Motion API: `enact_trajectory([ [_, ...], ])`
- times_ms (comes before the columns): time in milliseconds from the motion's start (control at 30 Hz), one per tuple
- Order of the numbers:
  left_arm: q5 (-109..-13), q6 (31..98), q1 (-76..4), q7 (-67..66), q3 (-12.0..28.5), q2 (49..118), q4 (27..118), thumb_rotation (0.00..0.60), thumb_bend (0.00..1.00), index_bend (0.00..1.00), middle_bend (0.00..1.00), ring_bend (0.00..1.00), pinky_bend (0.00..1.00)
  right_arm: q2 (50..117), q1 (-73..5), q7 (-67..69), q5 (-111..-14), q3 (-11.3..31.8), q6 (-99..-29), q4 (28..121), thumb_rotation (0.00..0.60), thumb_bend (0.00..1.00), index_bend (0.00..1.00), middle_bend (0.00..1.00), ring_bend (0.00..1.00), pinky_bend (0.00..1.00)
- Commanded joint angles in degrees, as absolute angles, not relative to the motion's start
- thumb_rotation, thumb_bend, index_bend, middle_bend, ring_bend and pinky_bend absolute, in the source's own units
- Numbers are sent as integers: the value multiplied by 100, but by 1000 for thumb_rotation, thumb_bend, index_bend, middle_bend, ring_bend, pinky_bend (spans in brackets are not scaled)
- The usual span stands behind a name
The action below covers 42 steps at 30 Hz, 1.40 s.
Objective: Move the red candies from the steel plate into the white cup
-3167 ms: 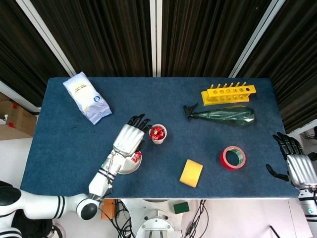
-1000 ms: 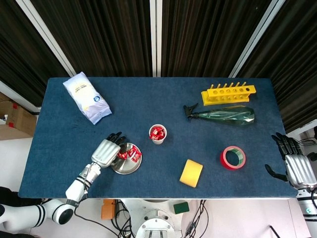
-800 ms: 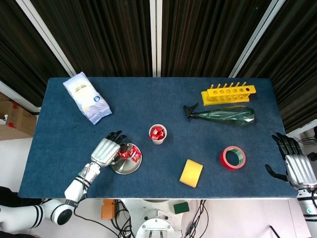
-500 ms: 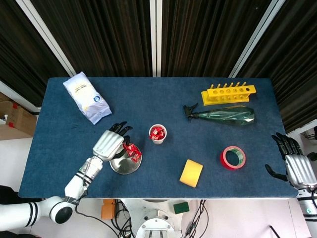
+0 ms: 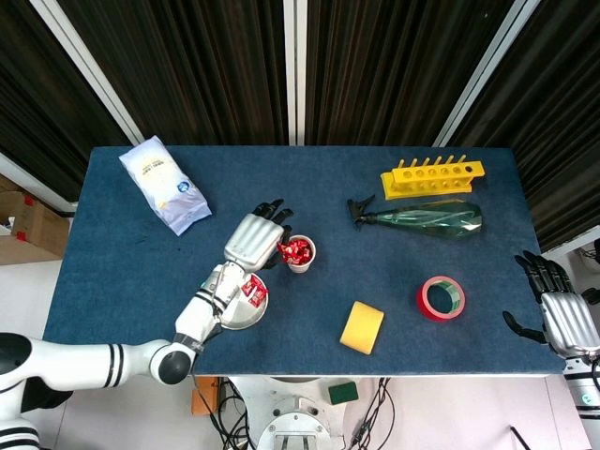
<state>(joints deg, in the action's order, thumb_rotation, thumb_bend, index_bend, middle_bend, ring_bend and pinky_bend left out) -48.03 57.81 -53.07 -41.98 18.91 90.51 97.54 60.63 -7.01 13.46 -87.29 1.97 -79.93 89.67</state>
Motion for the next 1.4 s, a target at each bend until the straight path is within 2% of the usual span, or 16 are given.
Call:
enact_trajectory([
  [33, -4369, 5698, -5657, -4166, 2055, 9419, 9292, 600, 349, 524, 208, 69, 158, 6058, -713, 1388, -8702, 213, -7971, 8941, 600, 282, 8, 5, 0, 0],
  [367, -3979, 5792, -5928, -4283, 1866, 9628, 8923, 600, 348, 526, 208, 68, 158, 6041, -722, 1427, -8693, 218, -7955, 8945, 600, 282, 8, 5, 0, 0],
  [733, -4021, 5948, -6008, -4228, 1679, 9703, 8918, 600, 349, 517, 208, 68, 158, 6034, -713, 1447, -8700, 218, -7976, 8943, 600, 281, 8, 5, 0, 0],
  [1067, -4039, 5953, -6051, -4189, 1567, 9670, 8918, 600, 349, 368, 207, 69, 157, 6028, -705, 1478, -8708, 218, -7994, 8933, 600, 281, 8, 6, 0, 0],
  [1400, -4089, 6192, -5961, -4173, 1536, 9382, 9254, 600, 350, 354, 208, 68, 157, 6031, -707, 1465, -8712, 214, -7989, 8935, 600, 281, 8, 6, 0, 0],
])
